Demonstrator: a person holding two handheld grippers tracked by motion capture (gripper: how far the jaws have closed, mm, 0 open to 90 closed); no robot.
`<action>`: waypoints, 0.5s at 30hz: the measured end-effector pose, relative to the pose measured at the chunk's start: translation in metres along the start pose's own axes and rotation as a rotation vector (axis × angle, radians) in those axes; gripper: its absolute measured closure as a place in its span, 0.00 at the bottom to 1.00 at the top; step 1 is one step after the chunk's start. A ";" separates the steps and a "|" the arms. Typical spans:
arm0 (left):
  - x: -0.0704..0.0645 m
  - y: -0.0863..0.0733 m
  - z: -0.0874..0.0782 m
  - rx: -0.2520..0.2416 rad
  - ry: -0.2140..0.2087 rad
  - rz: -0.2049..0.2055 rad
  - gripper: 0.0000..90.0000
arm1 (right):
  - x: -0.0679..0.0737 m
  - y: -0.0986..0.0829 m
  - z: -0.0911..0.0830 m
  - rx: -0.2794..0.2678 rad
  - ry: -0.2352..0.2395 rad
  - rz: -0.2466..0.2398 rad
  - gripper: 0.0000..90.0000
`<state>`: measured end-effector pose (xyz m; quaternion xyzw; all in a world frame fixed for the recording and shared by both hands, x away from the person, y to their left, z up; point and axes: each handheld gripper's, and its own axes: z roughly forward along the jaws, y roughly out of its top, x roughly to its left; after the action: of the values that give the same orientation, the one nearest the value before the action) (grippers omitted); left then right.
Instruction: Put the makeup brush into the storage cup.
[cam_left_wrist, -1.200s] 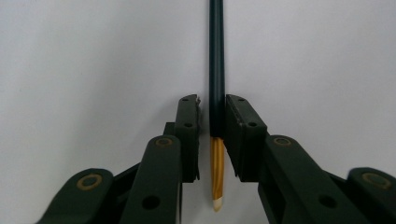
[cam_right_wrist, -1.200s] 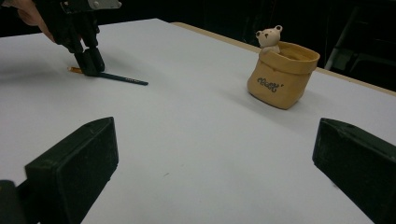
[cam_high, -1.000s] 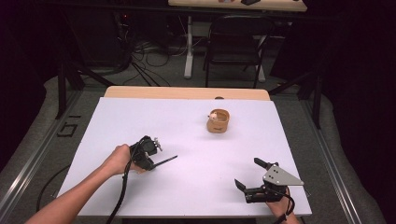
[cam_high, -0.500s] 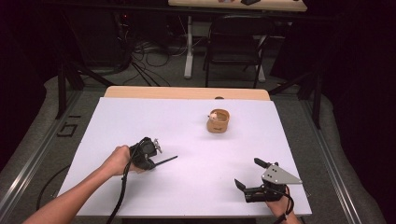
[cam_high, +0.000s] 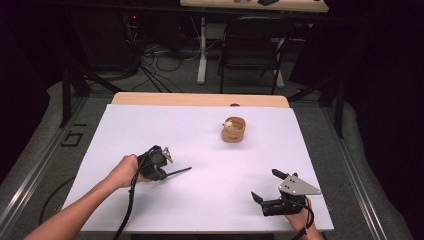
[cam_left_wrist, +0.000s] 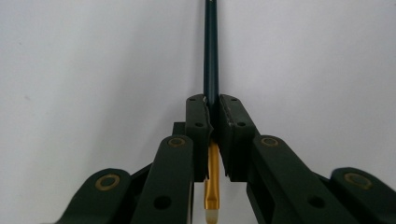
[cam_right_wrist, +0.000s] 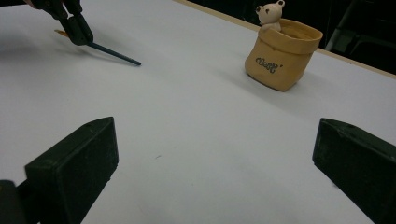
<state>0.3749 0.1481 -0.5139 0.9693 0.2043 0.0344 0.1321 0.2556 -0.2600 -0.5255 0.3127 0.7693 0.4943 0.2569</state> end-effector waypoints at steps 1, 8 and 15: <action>0.000 0.000 -0.002 0.002 0.003 0.000 0.92 | 0.000 0.000 0.000 0.002 0.000 0.000 0.00; -0.005 0.005 -0.011 -0.025 0.008 0.024 0.92 | -0.001 0.001 0.002 0.016 0.000 0.008 0.00; -0.009 0.009 -0.016 -0.029 0.021 0.039 0.93 | -0.001 0.006 0.002 0.037 -0.005 -0.003 0.00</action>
<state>0.3684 0.1404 -0.4962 0.9708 0.1860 0.0499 0.1432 0.2595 -0.2577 -0.5212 0.3175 0.7782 0.4789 0.2535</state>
